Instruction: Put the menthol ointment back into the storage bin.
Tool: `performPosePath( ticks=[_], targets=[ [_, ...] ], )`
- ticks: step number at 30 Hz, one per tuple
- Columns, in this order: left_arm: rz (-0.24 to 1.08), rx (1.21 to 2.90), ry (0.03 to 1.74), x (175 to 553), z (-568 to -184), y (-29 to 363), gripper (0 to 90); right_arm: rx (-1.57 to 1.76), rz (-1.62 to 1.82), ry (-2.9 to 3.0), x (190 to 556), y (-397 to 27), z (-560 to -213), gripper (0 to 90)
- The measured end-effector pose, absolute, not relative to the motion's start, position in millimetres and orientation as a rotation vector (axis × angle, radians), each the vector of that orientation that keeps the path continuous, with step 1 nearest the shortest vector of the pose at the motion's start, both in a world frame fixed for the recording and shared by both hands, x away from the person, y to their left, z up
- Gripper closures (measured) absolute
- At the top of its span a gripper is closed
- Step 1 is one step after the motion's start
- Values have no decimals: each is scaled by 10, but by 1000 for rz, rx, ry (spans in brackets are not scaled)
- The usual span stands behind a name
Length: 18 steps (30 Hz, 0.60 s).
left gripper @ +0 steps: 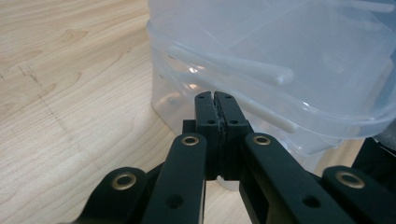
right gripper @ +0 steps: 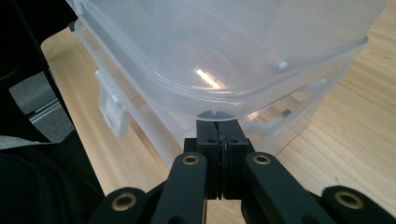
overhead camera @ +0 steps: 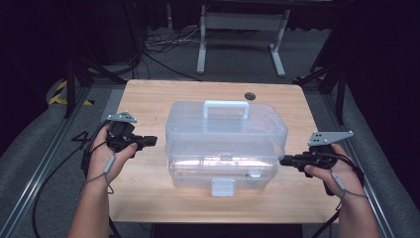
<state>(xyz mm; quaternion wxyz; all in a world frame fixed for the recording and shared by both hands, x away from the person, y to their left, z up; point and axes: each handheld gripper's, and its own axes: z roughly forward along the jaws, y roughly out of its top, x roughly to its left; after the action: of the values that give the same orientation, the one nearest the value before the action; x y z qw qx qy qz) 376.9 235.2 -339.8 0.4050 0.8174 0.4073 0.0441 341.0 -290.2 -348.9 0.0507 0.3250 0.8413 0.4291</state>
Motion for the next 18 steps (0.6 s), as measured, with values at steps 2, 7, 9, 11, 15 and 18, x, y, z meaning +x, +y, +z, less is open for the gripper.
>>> performPosePath(
  ticks=[2, 7, 9, 11, 15, 18],
  targets=[
    [111, 2067, 1028, 3780, -3410, 2355, 891, 988, 1298, 2568, 3410, -2899, -3494, 895],
    [112, 2066, 1038, 3792, -3427, 2369, 888, 978, 1265, 2593, 3408, -2890, -3509, 892],
    [109, 2071, 1037, 3797, -3435, 2375, 887, 977, 1252, 2602, 3406, -2886, -3513, 891],
    [107, 2069, 1042, 3800, -3442, 2374, 887, 970, 1248, 2607, 3410, -2882, -3519, 887],
    [100, 2074, 1044, 3812, -3462, 2363, 887, 969, 1242, 2618, 3414, -2886, -3533, 884],
    [96, 2082, 1045, 3821, -3477, 2356, 887, 967, 1223, 2637, 3419, -2884, -3547, 884]
  ],
)
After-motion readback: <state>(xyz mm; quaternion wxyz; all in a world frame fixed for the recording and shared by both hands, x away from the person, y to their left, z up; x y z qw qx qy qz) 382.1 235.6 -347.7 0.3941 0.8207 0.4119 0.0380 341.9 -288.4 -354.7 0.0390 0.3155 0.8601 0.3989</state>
